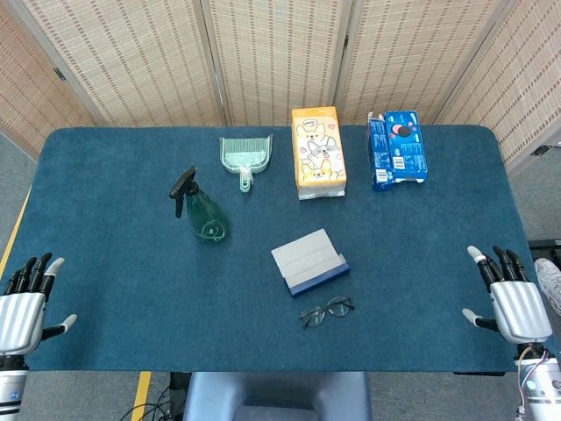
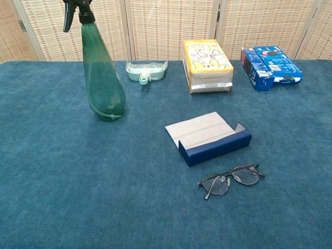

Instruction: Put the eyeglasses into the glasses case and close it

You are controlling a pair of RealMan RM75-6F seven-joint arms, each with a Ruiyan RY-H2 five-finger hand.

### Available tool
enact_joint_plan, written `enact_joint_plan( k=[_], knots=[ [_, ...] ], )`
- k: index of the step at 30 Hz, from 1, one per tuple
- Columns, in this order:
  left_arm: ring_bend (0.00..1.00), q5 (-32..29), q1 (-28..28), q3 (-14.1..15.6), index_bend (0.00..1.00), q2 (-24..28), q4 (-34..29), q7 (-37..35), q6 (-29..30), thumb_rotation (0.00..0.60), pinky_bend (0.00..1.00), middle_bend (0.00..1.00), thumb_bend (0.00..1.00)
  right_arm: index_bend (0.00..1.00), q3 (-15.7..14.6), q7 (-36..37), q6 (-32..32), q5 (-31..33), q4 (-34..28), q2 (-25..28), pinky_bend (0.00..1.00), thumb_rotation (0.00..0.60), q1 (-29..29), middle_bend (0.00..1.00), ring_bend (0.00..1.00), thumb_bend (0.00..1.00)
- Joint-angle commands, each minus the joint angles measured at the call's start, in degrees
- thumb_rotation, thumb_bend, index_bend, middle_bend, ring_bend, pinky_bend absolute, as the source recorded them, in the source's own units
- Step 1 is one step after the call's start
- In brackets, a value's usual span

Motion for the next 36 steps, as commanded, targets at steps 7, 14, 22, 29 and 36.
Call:
enact_joint_plan(
  k=[7, 14, 22, 29, 36],
  knots=[
    [0.05, -0.06, 0.17, 0.17, 0.13, -0.08, 0.14, -0.31, 0.07, 0.600, 0.18, 0.07, 0.13, 0.09, -0.25, 0.50, 0.19, -1.70, 0.37, -0.15, 0.00, 0.600, 0.47, 0.20, 0.06, 0.05],
    [0.05, -0.21, 0.25, 0.12, 0.13, 0.36, -0.17, -0.53, 0.10, 0.600, 0.18, 0.07, 0.13, 0.11, -0.41, 0.32, -0.64, -3.00, 0.45, -0.35, 0.00, 0.600, 1.48, 0.22, 0.06, 0.18],
    [0.05, 0.16, 0.58, 0.28, 0.14, 0.40, 0.11, -1.45, 0.58, 0.600, 0.18, 0.07, 0.13, 0.16, -0.17, -3.95, -5.28, -4.29, -0.64, -0.50, 0.18, 0.600, 5.22, 0.56, 0.42, 0.51],
    [0.05, 0.03, 1.19, 0.52, 0.14, 0.50, 0.41, -1.99, 1.08, 0.600, 0.18, 0.07, 0.13, 0.16, -0.54, -7.16, -14.43, -3.37, -2.24, -0.82, 0.67, 0.600, 10.45, 0.94, 0.91, 0.75],
    [0.05, -0.24, 1.43, 0.63, 0.14, 0.62, 0.33, -2.00, 1.01, 0.600, 0.18, 0.07, 0.13, 0.19, -1.33, -8.32, -24.30, -1.24, -2.55, -2.36, 0.96, 0.600, 15.59, 1.00, 1.00, 0.93]
  ],
)
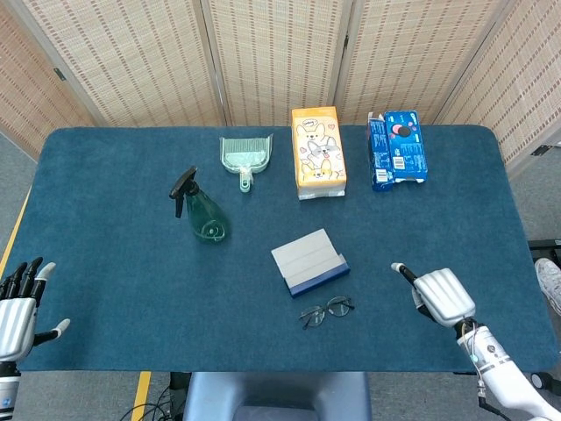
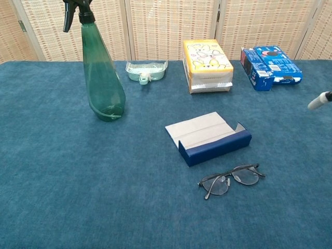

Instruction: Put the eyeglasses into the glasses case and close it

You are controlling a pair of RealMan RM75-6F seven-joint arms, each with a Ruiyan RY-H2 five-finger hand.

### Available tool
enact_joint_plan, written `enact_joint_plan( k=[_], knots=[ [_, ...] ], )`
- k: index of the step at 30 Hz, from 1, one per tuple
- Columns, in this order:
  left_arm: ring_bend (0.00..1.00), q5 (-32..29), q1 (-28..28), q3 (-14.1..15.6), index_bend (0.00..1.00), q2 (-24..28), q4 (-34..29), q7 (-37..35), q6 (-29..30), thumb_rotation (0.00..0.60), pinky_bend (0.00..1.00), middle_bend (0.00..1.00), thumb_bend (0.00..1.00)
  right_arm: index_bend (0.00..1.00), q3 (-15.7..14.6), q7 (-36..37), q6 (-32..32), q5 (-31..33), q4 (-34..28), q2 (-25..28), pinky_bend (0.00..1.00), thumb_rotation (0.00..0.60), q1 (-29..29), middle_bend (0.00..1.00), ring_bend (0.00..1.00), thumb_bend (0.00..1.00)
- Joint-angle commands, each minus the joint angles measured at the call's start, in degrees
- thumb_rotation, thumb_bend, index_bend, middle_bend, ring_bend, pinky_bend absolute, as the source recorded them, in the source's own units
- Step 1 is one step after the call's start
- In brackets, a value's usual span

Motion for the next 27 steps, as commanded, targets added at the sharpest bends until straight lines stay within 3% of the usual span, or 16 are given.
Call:
enact_joint_plan(
  k=[1, 12, 27],
  knots=[
    [0.05, 0.01, 0.02, 0.03, 0.14, -0.02, 0.00, -0.02, -0.03, 0.600, 0.18, 0.07, 0.13, 0.20, -0.56, -0.69, -5.89, 1.89, -0.02, -1.59, 0.98, 0.600, 3.62, 1.00, 1.00, 0.96],
    [0.05, -0.21, 0.07, 0.15, 0.14, -0.21, 0.25, 0.07, -0.46, 0.600, 0.18, 0.07, 0.13, 0.20, -0.18, -2.83, -16.95, 9.10, 4.29, -7.78, 1.00, 0.600, 10.65, 1.00, 1.00, 1.00],
    [0.05, -0.03, 0.28, 0.15, 0.14, -0.04, 0.15, 0.29, -0.15, 0.600, 0.18, 0.07, 0.13, 0.20, 3.44, -6.18, -20.67, 16.07, 10.75, -15.99, 1.00, 0.600, 18.66, 1.00, 1.00, 1.00]
  ],
)
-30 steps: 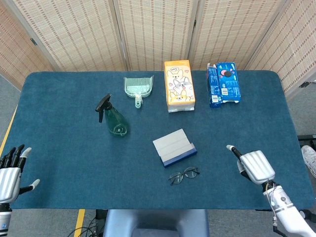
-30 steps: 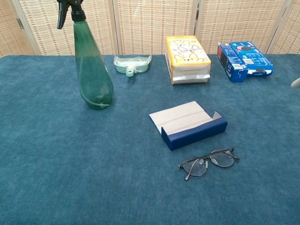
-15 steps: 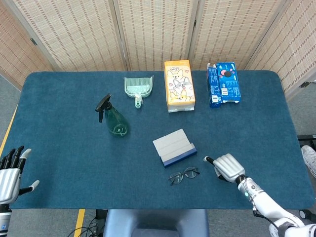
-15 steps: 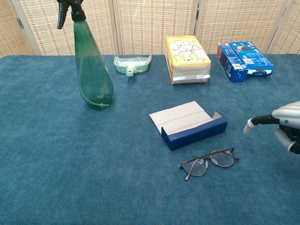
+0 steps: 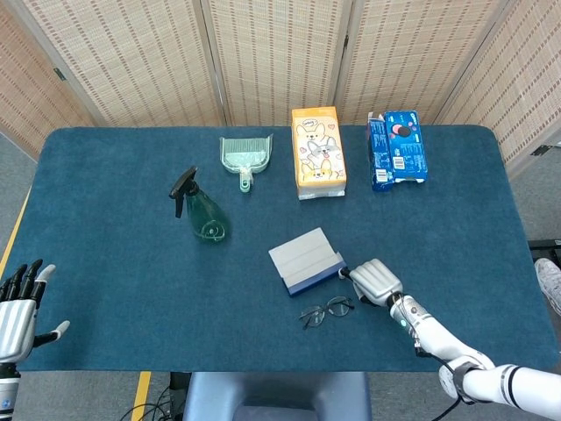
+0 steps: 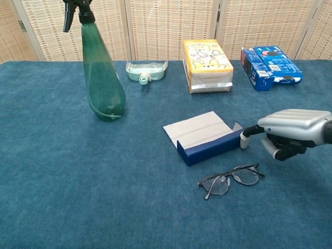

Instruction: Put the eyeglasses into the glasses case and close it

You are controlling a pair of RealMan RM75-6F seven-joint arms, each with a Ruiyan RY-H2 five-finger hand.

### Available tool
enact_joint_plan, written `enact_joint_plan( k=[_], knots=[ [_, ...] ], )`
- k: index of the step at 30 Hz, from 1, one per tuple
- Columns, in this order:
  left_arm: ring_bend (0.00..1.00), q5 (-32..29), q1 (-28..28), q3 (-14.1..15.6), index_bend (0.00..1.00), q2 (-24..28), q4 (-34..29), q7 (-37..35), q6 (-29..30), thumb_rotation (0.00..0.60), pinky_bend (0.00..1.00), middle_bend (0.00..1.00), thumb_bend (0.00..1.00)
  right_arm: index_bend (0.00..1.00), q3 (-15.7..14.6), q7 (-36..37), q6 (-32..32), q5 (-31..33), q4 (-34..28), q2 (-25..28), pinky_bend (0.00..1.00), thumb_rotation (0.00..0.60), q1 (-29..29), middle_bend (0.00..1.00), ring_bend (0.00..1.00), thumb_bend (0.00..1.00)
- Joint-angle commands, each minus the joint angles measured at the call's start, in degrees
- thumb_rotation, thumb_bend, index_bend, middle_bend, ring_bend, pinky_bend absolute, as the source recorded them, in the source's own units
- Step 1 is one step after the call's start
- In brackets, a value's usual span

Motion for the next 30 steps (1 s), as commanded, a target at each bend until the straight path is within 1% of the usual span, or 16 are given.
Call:
enact_joint_plan(
  k=[1, 6, 9, 11, 13, 16, 20, 24, 30],
  knots=[
    [0.05, -0.04, 0.04, 0.00, 0.14, 0.00, 0.04, 0.03, 0.02, 0.600, 0.18, 0.07, 0.13, 0.20, 0.99, -0.86, -0.33, 1.33, 1.29, -1.66, 1.00, 0.600, 1.63, 1.00, 1.00, 1.00],
    [0.05, -0.18, -0.06, -0.06, 0.14, -0.14, 0.35, -0.01, -0.26, 0.600, 0.18, 0.07, 0.13, 0.20, 2.48, -1.38, 0.00, 3.37, 4.29, -4.63, 1.00, 0.600, 4.00, 1.00, 1.00, 1.00],
    [0.05, -0.29, -0.22, -0.15, 0.14, -0.24, 0.61, -0.07, -0.51, 0.600, 0.18, 0.07, 0.13, 0.20, 2.90, -1.70, 0.58, 3.94, 4.78, -5.36, 1.00, 0.600, 4.93, 1.00, 1.00, 1.00],
    [0.05, -0.26, -0.21, -0.16, 0.14, -0.22, 0.70, -0.20, -0.50, 0.600, 0.18, 0.07, 0.13, 0.19, 2.94, -1.53, 1.43, 3.63, 3.41, -4.67, 1.00, 0.600, 4.98, 1.00, 1.00, 1.00],
    [0.05, -0.19, -0.07, -0.14, 0.14, -0.14, 0.74, -0.38, -0.28, 0.600, 0.18, 0.07, 0.13, 0.20, 2.79, -0.63, 2.70, 2.73, 0.15, -2.55, 1.00, 0.600, 4.46, 1.00, 1.00, 1.00],
    [0.05, -0.22, 0.19, -0.03, 0.14, -0.05, 0.62, -0.30, -0.01, 0.600, 0.18, 0.07, 0.13, 0.25, 2.33, -0.03, 5.82, -0.17, -4.52, 0.62, 1.00, 0.600, 3.41, 1.00, 1.00, 1.00],
    [0.05, 0.06, 0.40, 0.13, 0.14, -0.07, 0.21, -0.05, 0.32, 0.600, 0.18, 0.07, 0.13, 0.27, 1.77, 0.28, 7.14, -2.99, -7.15, 1.72, 1.00, 0.600, 3.64, 1.00, 1.00, 1.00],
    [0.05, 0.36, 0.68, 0.28, 0.14, 0.22, -0.30, 0.21, 0.77, 0.600, 0.18, 0.07, 0.13, 0.27, 1.67, 0.36, 4.84, -3.25, -5.59, -0.87, 1.00, 0.600, 5.92, 1.00, 1.00, 1.00],
    [0.05, 0.13, 1.22, 0.19, 0.14, 0.98, -0.61, 0.47, 1.50, 0.600, 0.18, 0.07, 0.13, 0.27, 1.99, -1.00, 1.35, -1.06, -1.46, -5.33, 1.00, 0.600, 9.39, 1.00, 1.00, 1.00]
  ],
)
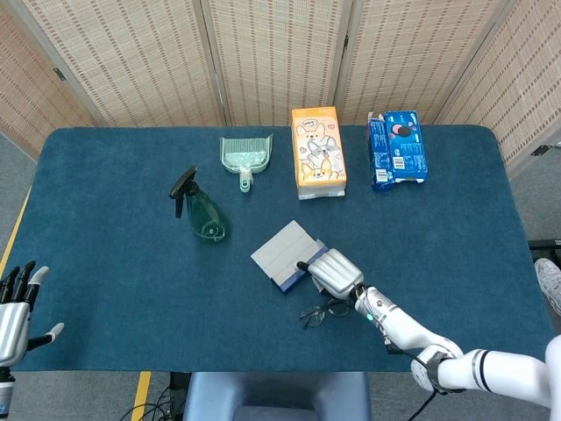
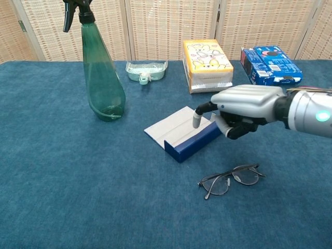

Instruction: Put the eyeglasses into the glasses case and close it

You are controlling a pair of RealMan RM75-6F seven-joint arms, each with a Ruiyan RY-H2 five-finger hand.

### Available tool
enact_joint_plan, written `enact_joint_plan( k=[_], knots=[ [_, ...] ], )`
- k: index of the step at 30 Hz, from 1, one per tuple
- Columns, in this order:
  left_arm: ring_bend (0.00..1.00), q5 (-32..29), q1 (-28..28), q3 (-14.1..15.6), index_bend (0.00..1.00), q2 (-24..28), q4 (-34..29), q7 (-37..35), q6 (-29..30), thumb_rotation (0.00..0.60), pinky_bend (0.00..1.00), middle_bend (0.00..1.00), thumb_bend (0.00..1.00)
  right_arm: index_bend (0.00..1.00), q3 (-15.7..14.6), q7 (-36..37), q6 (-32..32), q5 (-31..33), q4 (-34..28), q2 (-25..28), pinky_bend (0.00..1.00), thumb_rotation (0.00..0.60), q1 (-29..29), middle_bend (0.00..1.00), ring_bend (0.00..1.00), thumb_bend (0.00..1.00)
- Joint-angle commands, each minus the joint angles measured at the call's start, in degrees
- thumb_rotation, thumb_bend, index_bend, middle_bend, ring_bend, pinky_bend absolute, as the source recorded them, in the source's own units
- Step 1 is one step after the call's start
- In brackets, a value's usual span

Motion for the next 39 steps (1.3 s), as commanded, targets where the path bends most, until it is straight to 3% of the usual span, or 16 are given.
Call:
enact_joint_plan(
  k=[1, 9, 15, 22, 27, 32, 35, 39],
  knots=[
    [0.05, -0.18, 0.17, 0.00, 0.14, 0.12, -0.09, 0.03, 0.08, 0.600, 0.18, 0.07, 0.13, 0.27, 0.05, -1.32, -2.32, 1.81, 2.30, -2.41, 1.00, 0.600, 2.19, 1.00, 1.00, 1.00],
    [0.05, -0.13, 0.28, 0.11, 0.14, 0.08, 0.08, -0.31, -0.12, 0.600, 0.18, 0.07, 0.13, 0.28, -1.29, -2.89, -5.03, 3.77, 3.37, -3.83, 1.00, 0.600, 4.72, 1.00, 1.00, 1.00],
    [0.05, 0.00, 0.20, 0.14, 0.14, -0.10, 0.22, -0.54, -0.37, 0.600, 0.18, 0.07, 0.13, 0.40, -4.25, -3.44, -3.46, 2.17, 0.16, 0.40, 1.00, 0.600, 3.43, 1.00, 1.00, 1.00],
    [0.05, 0.71, -0.21, 0.17, 0.14, -0.46, 0.25, -0.62, -0.74, 0.600, 0.18, 0.07, 0.13, 0.46, -6.74, -6.35, -0.71, 3.78, -0.40, 6.15, 1.00, 0.600, 1.37, 1.00, 1.00, 1.00],
    [0.05, 1.04, -0.30, 0.25, 0.14, -0.50, 0.10, -0.52, -0.80, 0.600, 0.18, 0.07, 0.13, 0.46, -6.55, -8.46, 0.41, 7.69, 2.05, 7.83, 1.00, 0.600, 0.91, 1.00, 1.00, 1.00],
    [0.05, 1.13, -0.33, 0.28, 0.14, -0.56, -0.08, -0.38, -0.86, 0.600, 0.18, 0.07, 0.13, 0.46, -4.22, -5.85, 2.88, 10.15, 2.68, 8.33, 1.00, 0.600, 0.09, 1.00, 1.00, 1.00],
    [0.05, 1.37, -0.35, 0.33, 0.14, -0.52, -0.10, -0.41, -0.81, 0.600, 0.18, 0.07, 0.13, 0.43, -3.16, -5.68, 2.20, 13.68, 4.70, 8.06, 1.00, 0.600, 0.45, 1.00, 1.00, 1.00],
    [0.05, 1.29, -0.34, 0.29, 0.14, -0.54, -0.07, -0.40, -0.83, 0.600, 0.18, 0.07, 0.13, 0.26, -2.48, -6.94, -0.67, 19.91, 6.60, 6.59, 1.00, 0.600, 2.10, 1.00, 1.00, 1.00]
  ],
)
